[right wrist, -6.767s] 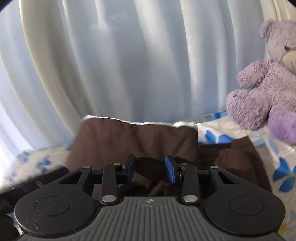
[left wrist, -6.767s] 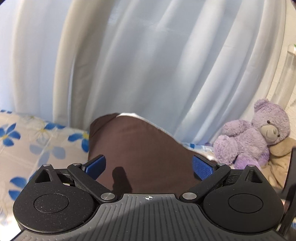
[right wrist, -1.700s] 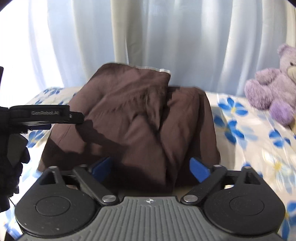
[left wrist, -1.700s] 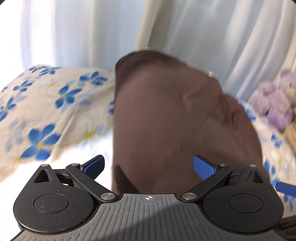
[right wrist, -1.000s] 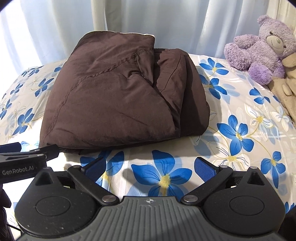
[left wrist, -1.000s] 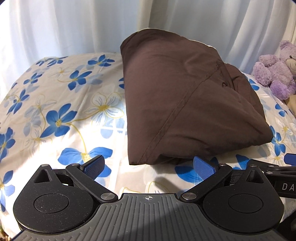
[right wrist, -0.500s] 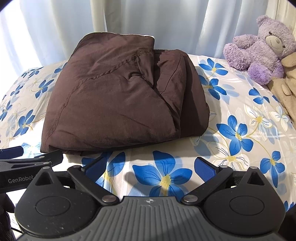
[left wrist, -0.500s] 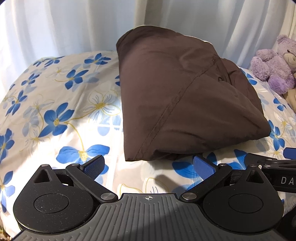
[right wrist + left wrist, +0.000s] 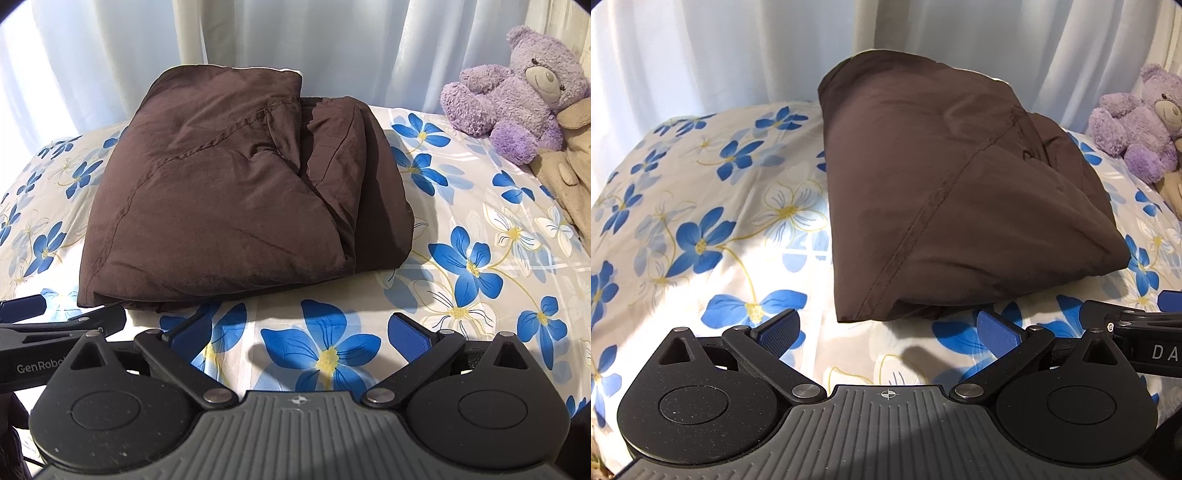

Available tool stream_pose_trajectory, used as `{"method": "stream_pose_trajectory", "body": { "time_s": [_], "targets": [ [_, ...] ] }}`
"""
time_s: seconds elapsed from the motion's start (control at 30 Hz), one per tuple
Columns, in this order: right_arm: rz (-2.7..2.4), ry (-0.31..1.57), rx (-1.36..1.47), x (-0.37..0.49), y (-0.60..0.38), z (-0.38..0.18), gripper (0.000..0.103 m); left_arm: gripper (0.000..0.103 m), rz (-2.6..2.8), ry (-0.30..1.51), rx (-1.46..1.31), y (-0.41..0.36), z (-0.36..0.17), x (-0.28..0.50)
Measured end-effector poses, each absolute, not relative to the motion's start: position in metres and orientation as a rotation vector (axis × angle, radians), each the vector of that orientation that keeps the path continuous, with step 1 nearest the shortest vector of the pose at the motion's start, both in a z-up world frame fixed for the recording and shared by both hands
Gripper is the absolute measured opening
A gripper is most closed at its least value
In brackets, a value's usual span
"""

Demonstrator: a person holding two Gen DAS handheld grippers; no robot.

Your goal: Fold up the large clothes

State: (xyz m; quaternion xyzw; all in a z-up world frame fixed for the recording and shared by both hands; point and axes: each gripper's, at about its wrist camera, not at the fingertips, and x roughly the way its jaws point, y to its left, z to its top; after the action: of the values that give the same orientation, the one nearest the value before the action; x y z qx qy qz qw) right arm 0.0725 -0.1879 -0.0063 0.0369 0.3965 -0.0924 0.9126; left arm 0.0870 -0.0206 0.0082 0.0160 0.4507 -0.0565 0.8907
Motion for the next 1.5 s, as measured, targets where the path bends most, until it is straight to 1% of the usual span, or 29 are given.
{"method": "stream_pose_trajectory", "body": {
  "time_s": [1.5],
  "targets": [
    [-0.209,0.818,0.092,0.0757,-0.1905,-0.0077,0.102,0.103,-0.131,0.944,0.06,-0.0253,0.0051,0.0911]
  ]
}}
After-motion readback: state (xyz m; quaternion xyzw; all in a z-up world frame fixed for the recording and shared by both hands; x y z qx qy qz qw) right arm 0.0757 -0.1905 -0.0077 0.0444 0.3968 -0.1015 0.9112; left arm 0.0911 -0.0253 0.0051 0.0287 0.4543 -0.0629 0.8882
